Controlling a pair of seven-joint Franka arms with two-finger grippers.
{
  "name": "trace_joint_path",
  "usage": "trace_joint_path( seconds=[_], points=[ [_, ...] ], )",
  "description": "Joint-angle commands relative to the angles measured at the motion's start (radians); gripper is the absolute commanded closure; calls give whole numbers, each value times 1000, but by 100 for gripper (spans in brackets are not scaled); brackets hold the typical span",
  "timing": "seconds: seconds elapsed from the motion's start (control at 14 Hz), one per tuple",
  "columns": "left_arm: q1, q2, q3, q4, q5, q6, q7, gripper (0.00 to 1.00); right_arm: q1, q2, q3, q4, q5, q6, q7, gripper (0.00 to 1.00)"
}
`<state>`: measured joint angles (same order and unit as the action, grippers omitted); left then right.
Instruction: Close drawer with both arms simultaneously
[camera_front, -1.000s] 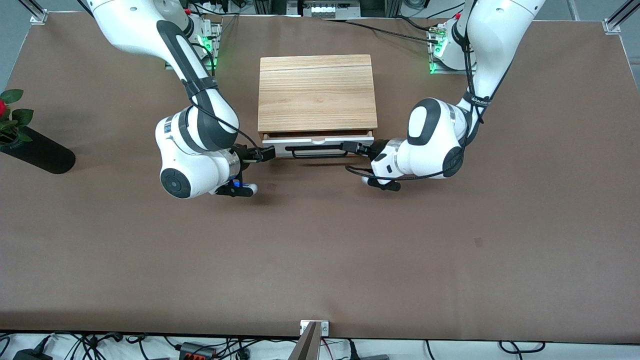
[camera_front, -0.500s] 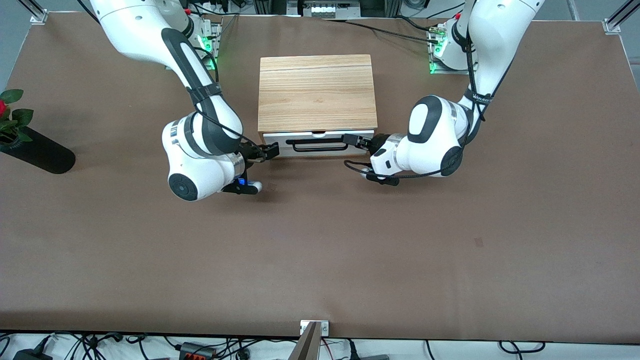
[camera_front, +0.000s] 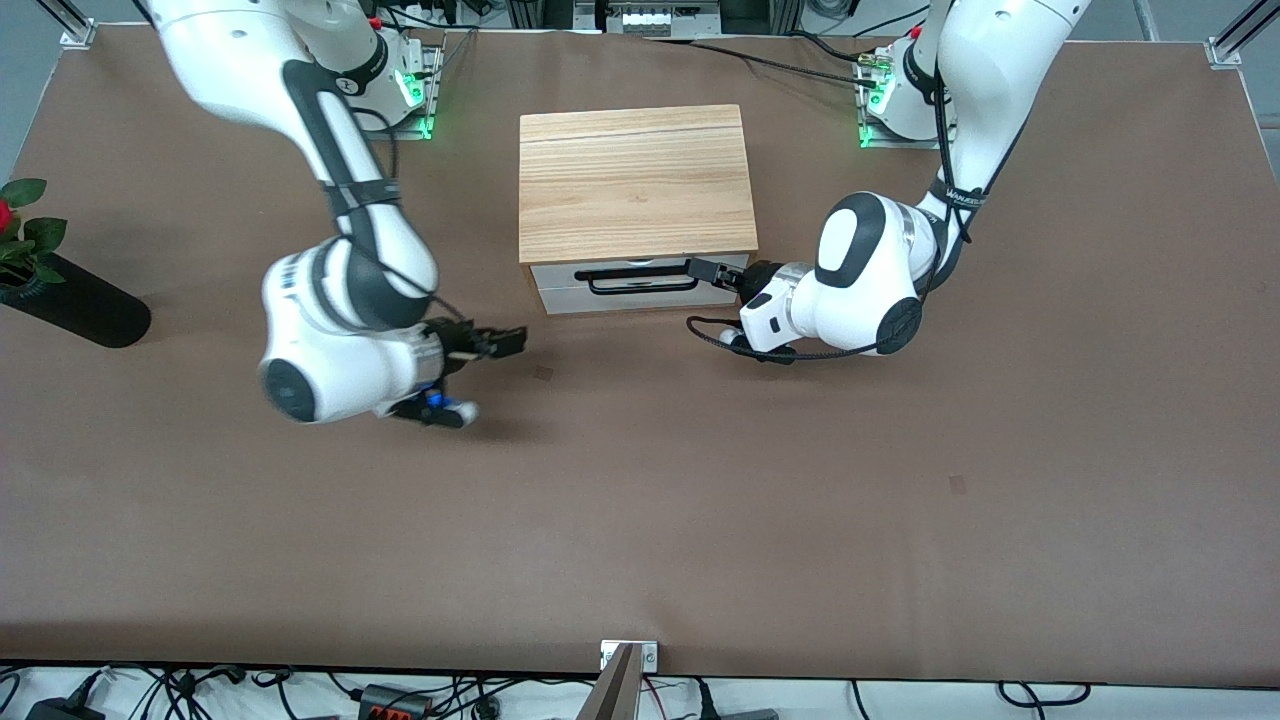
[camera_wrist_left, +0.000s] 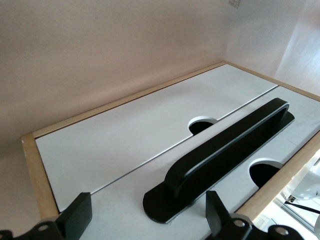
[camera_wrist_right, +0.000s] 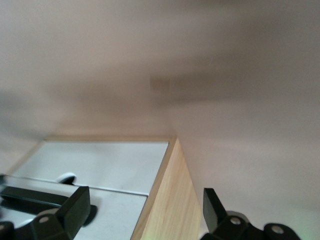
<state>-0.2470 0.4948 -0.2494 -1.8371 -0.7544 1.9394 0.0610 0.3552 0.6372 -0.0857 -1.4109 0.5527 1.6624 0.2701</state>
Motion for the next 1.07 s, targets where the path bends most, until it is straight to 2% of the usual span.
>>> trace_joint_path(
  seconds=[0.0, 0.14, 0.36, 0.5, 0.64, 0.71, 0.86, 1.0],
  points=[
    [5, -30, 7, 30, 21, -66, 2, 0, -30, 15, -14, 87, 4, -16, 14, 0],
    [20, -30, 9, 114, 146, -101, -1, 0, -28, 13, -81, 127, 1, -15, 18, 0],
    [84, -30, 15, 263, 347, -204, -1, 0, -28, 4, -227, 225, -106, -27, 15, 0],
    [110, -32, 15, 390, 555, -319, -1, 0, -30, 2, -368, 283, -138, -29, 8, 0],
    [136, -38, 15, 479, 738, -396, 5, 0, -33, 1, -521, 288, -131, -26, -6, 0],
    [161, -42, 15, 525, 810, -410, 8, 0, -59, -8, -554, 291, -128, -26, -6, 0],
    [176, -41, 15, 616, 923, -430, 7, 0, -94, -37, -552, 291, -132, -30, -5, 0],
    [233, -44, 9, 705, 935, -436, 5, 0, -96, -65, -554, 291, -140, -50, -3, 0]
  ],
)
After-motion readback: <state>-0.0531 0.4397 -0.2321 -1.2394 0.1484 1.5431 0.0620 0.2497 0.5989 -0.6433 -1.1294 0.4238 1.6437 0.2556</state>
